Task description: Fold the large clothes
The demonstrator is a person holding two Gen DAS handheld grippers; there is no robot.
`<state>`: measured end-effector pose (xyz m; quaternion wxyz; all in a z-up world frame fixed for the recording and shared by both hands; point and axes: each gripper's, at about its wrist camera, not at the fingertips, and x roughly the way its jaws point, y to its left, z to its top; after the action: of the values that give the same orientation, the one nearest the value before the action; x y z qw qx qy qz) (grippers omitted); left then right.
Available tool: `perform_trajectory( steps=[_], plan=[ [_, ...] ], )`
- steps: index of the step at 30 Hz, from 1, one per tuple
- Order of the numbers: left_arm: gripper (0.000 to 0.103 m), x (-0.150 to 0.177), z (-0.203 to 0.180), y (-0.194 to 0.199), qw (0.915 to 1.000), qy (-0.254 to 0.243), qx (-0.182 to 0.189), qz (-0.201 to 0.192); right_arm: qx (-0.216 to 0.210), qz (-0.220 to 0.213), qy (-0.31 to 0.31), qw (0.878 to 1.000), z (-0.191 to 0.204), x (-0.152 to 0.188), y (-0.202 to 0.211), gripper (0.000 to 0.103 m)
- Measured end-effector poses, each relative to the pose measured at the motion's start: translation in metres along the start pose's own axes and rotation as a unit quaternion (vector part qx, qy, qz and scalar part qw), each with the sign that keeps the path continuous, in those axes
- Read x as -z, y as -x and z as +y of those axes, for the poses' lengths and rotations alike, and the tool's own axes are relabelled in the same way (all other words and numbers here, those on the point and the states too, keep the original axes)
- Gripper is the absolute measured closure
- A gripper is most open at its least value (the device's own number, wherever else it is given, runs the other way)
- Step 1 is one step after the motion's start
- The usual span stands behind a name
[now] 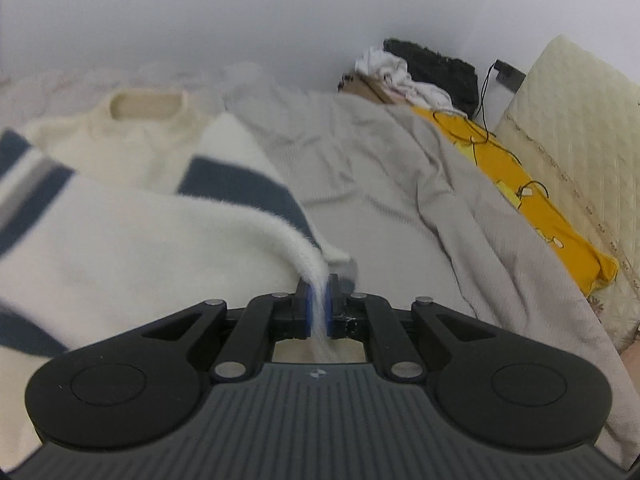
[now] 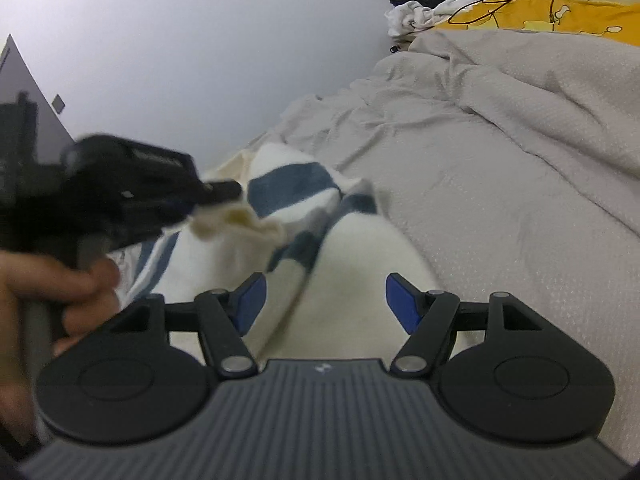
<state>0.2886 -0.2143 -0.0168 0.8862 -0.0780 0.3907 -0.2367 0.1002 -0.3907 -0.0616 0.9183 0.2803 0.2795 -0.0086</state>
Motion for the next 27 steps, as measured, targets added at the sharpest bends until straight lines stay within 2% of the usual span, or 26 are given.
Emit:
perform_trajectory(
  steps=[5, 7, 8, 11, 12, 17, 20, 24, 27],
  plan=[
    [0.095, 0.009, 0.011, -0.002, 0.9999, -0.005, -0.009, 0.005, 0.014, 0.002, 0.000, 1.000, -0.006, -0.002, -0.008, 0.033],
    [0.091, 0.012, 0.014, 0.002, 1.0000, -0.005, -0.002, 0.005, 0.019, 0.002, -0.003, 1.000, -0.008, -0.003, -0.011, 0.033],
    [0.083, 0.013, 0.015, 0.004, 0.9999, -0.004, 0.003, 0.009, 0.020, 0.001, -0.002, 1.000, -0.007, -0.003, -0.011, 0.033],
    [0.047, 0.017, 0.019, 0.022, 0.9999, -0.001, 0.015, 0.000, 0.027, -0.004, 0.013, 1.000, -0.003, -0.003, -0.011, 0.033],
    [0.044, 0.020, 0.021, 0.028, 0.9998, -0.004, 0.017, -0.006, 0.028, -0.003, 0.016, 0.999, -0.002, -0.002, -0.011, 0.033],
    [0.044, 0.033, 0.037, 0.061, 0.9993, -0.009, 0.023, -0.028, 0.033, -0.013, 0.029, 0.999, 0.004, -0.002, -0.008, 0.033],
    [0.044, 0.041, 0.060, 0.074, 0.9991, -0.012, -0.006, -0.041, 0.030, -0.022, 0.046, 0.998, 0.012, -0.004, -0.009, 0.033],
    [0.044, 0.054, 0.102, 0.085, 0.9978, 0.012, -0.036, -0.054, 0.022, -0.035, 0.084, 0.996, 0.029, -0.004, -0.010, 0.033],
    [0.044, 0.065, 0.126, 0.087, 0.9954, 0.007, -0.066, -0.069, 0.003, -0.040, 0.111, 0.993, 0.041, -0.002, -0.015, 0.033]
  ],
)
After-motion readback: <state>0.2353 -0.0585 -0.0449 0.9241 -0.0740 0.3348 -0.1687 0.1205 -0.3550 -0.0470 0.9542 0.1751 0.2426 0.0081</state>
